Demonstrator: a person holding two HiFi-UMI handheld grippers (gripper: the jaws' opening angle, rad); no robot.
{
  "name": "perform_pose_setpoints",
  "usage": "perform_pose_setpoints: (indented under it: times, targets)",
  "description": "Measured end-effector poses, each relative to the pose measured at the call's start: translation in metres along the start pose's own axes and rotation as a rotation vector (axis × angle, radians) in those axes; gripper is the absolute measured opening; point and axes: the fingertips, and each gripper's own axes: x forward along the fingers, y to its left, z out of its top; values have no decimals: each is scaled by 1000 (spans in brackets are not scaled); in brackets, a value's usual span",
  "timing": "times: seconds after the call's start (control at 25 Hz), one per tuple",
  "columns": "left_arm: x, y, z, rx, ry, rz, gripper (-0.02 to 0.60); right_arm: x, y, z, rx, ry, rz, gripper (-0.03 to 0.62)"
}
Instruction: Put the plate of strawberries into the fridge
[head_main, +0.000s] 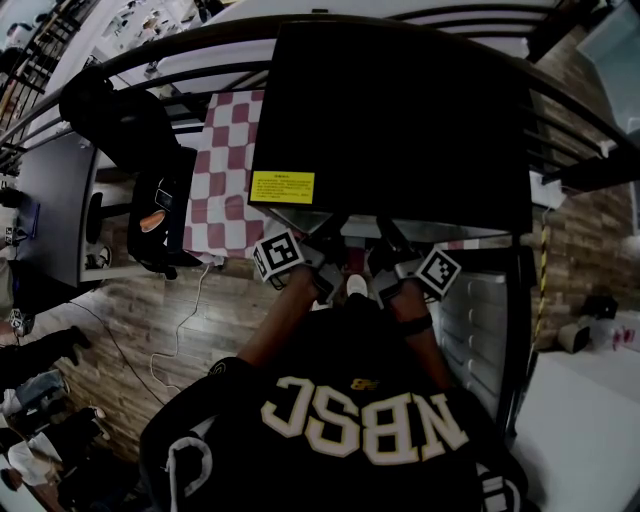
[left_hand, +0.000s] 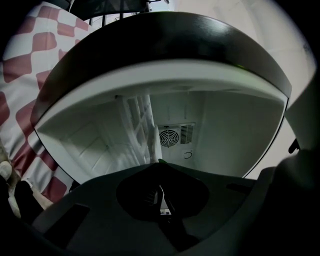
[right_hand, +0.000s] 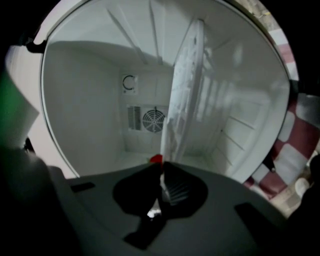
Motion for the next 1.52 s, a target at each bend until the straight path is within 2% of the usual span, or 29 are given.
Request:
perform_pose_setpoints:
  times: [0.32,0.52,0.72,0.84,0.96,1.12,1.2,1.28,1.4,1.52]
  targets:
    - [2,0,3,25,-5,11,17,4,5,2,-16,15,-1,37]
    - [1,2,3,31,-7,19,17,2,3,-1,-55,37,-38,38]
    - [0,-2,-3,79,15,15,17,0,2,-6,-105,57,-76,49]
    - [-1,-4,-7,81,14,7,17,-2,3,-8,-122,61,-78,105]
    - [-4,-4,-11,84,15,3,18,-2,5,-9,-152,57,-69,216]
    - [-10,-7,-15,114,21,6,18,-11,4,-8,-183,40,-68,219]
    - [-14,-9,-17,157,29,14,18,-18,5,-8,-205,31,-75,219]
    - [-18,-10,-22,240,52,34,18,-25,9,-9,-254,23,-75,219]
    - [-24,-15,-30,410,80,60,17,-33,21,-10,-429,16,-62,209]
    - [-32,-21,-36,601,82,91,17,-46,33,-8,-647,-24,-99,148]
